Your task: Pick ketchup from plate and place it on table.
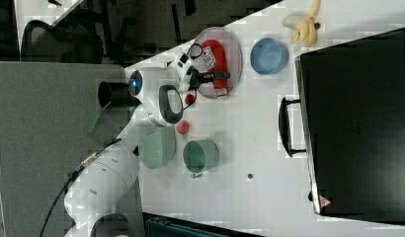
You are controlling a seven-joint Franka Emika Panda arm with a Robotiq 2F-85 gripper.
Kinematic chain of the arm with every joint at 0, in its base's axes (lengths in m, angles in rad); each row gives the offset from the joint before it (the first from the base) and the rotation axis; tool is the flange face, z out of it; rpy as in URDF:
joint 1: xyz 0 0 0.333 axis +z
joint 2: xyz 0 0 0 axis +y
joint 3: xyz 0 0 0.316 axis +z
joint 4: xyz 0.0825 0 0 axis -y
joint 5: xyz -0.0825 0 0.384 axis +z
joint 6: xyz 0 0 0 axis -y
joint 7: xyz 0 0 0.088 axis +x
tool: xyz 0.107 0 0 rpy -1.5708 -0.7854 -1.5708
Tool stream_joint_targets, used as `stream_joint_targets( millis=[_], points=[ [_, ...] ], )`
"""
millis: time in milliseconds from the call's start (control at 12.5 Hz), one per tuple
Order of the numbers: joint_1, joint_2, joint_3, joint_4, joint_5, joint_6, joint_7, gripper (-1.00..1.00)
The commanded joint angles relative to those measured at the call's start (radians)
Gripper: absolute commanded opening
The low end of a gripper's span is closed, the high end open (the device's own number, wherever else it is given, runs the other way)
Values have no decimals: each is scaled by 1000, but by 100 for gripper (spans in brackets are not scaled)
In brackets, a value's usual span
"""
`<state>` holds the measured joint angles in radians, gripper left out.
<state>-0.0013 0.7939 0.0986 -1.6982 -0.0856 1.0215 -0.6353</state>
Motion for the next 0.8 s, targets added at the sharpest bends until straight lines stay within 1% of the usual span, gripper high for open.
stream_joint_targets(
  millis=[80,240,480,640,800],
  points=[
    [2,-94,-3,32,7,-5,-19,20],
    [-1,-161,-3,31,53,-62,-19,20],
    [-9,-284,-4,30,132,-230,-19,20],
    [-22,-375,-8,27,148,-333,-19,20],
    [-35,-468,-23,20,149,-490,-19,20]
  ],
)
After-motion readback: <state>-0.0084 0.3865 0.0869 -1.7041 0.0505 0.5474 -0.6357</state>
